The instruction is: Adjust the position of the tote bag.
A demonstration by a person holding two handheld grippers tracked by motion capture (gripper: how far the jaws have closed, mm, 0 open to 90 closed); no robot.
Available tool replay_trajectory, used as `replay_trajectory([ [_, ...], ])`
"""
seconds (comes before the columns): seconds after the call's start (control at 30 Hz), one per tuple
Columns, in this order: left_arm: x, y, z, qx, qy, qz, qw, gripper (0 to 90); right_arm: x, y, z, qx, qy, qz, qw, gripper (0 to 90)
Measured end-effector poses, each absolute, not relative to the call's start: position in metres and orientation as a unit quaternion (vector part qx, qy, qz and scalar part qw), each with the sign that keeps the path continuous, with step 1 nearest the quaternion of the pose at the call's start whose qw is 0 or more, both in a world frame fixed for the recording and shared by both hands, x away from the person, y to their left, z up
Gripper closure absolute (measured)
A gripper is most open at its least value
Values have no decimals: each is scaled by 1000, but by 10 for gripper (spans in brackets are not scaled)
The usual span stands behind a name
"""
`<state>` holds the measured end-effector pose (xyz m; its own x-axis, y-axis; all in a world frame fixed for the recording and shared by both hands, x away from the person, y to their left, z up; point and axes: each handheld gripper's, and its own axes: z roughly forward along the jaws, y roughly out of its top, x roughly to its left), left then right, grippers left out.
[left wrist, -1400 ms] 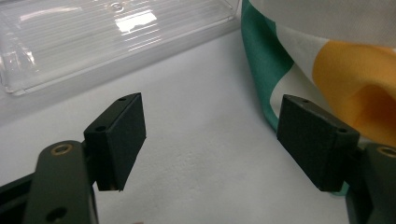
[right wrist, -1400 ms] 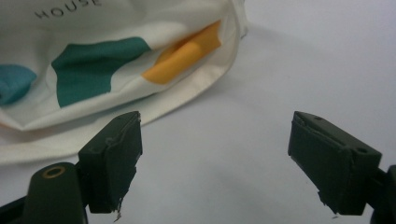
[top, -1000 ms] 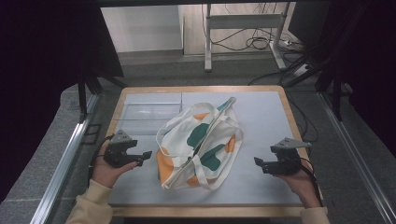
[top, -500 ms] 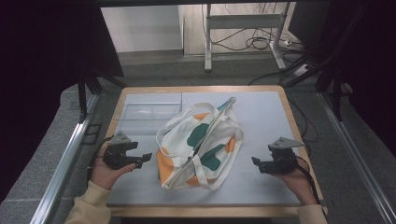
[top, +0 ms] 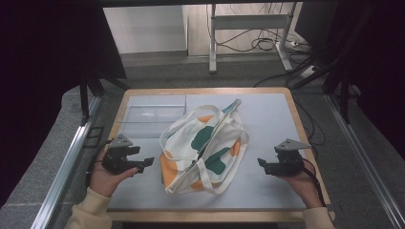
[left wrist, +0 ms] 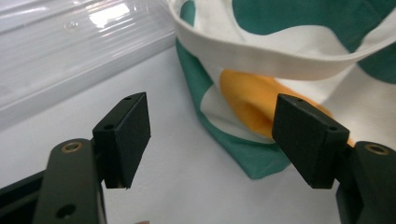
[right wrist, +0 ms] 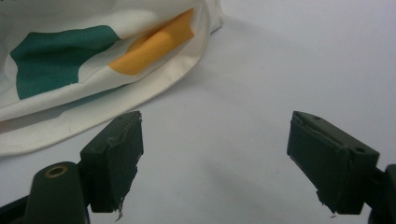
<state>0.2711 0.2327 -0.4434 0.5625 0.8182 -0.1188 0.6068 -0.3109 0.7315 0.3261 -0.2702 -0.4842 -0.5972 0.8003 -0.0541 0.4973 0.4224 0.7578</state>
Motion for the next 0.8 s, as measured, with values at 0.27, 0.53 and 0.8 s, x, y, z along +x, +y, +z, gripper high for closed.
replay_trajectory([
  [0.27,259,210,-417,813,408,133,393,276,326,-269,-484,400,817,359,210,183],
  [0.53,244,188,-403,829,371,129,398,270,325,-269,-484,401,815,360,213,183],
  [0.8,233,164,-406,846,342,120,392,268,324,-268,-486,398,818,357,213,183],
])
